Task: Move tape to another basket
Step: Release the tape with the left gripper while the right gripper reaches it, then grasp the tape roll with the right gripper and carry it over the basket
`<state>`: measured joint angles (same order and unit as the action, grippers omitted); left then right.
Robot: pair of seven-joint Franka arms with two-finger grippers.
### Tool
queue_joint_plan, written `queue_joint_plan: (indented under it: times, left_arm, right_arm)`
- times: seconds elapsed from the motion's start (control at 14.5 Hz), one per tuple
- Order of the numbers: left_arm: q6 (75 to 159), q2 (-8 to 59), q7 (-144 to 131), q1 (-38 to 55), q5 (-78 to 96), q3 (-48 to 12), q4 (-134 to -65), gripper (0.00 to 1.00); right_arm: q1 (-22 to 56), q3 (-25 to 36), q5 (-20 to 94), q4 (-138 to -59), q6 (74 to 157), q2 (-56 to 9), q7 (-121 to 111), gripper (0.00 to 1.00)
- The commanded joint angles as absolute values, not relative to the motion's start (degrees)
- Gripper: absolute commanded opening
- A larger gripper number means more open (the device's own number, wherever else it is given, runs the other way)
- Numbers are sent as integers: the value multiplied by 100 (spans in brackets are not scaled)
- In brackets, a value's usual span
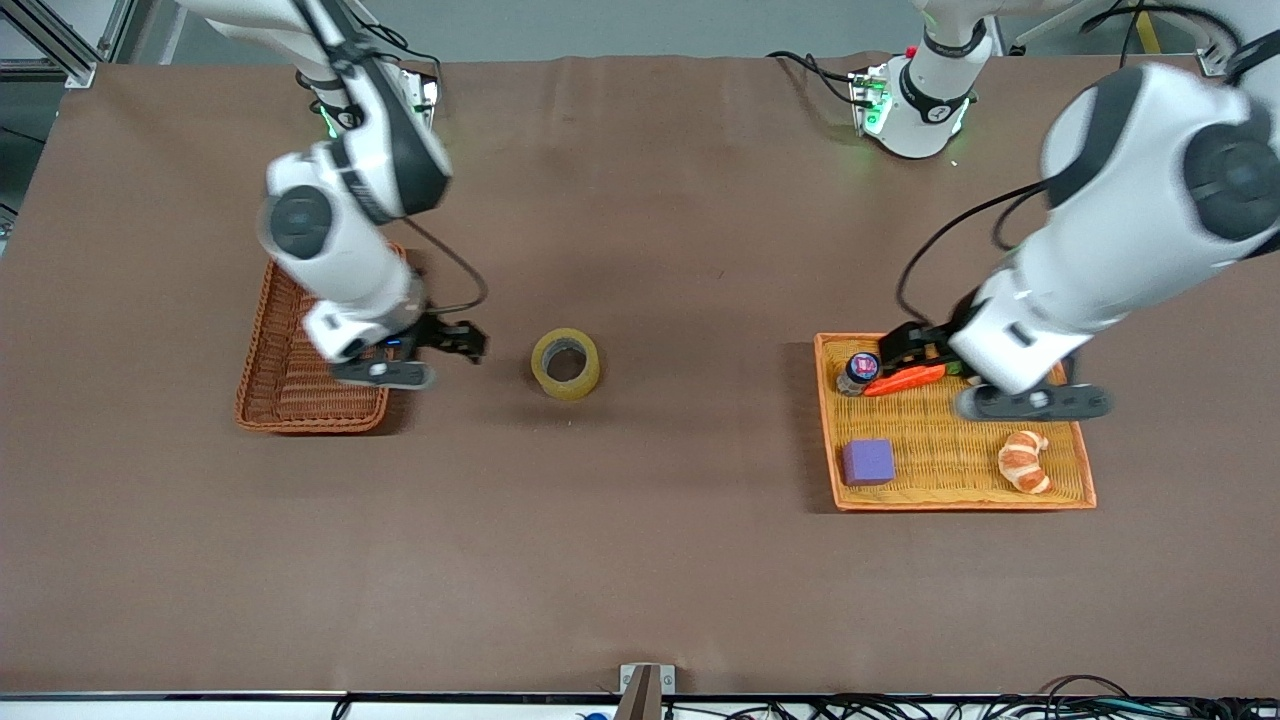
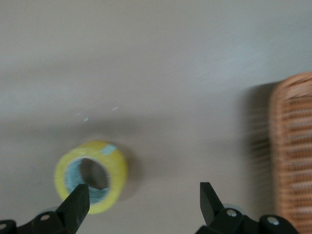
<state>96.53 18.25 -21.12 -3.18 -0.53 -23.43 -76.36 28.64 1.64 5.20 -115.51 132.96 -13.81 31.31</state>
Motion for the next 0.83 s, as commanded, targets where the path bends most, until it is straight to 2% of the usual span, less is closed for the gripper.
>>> queue_joint_plan:
  times: [0.0, 0.14, 0.28, 0.41, 0.76]
  left_arm:
    - [9615, 1372, -2057, -597, 35, -2399, -7901, 100]
    - [9615, 1188, -1996, -519, 26, -2295, -7936, 100]
    - [9615, 916, -1890, -187, -9, -1857, -8076, 100]
    - [9694, 503, -1357, 235, 9, -1129, -8453, 100]
    - [9983, -332, -599, 430, 264, -335, -9639, 98]
  right_arm:
    - [3338, 255, 519, -11706, 14112, -1958, 3655, 100]
    - [3506, 255, 519, -11829, 14527, -2275, 3814, 100]
    - [3603, 255, 519, -11891, 14817, -2486, 3832, 100]
    - [3612, 255, 519, -11892, 14871, -2592, 3841, 100]
    - [3612, 264, 519, -11900, 14932, -2742, 3885, 97]
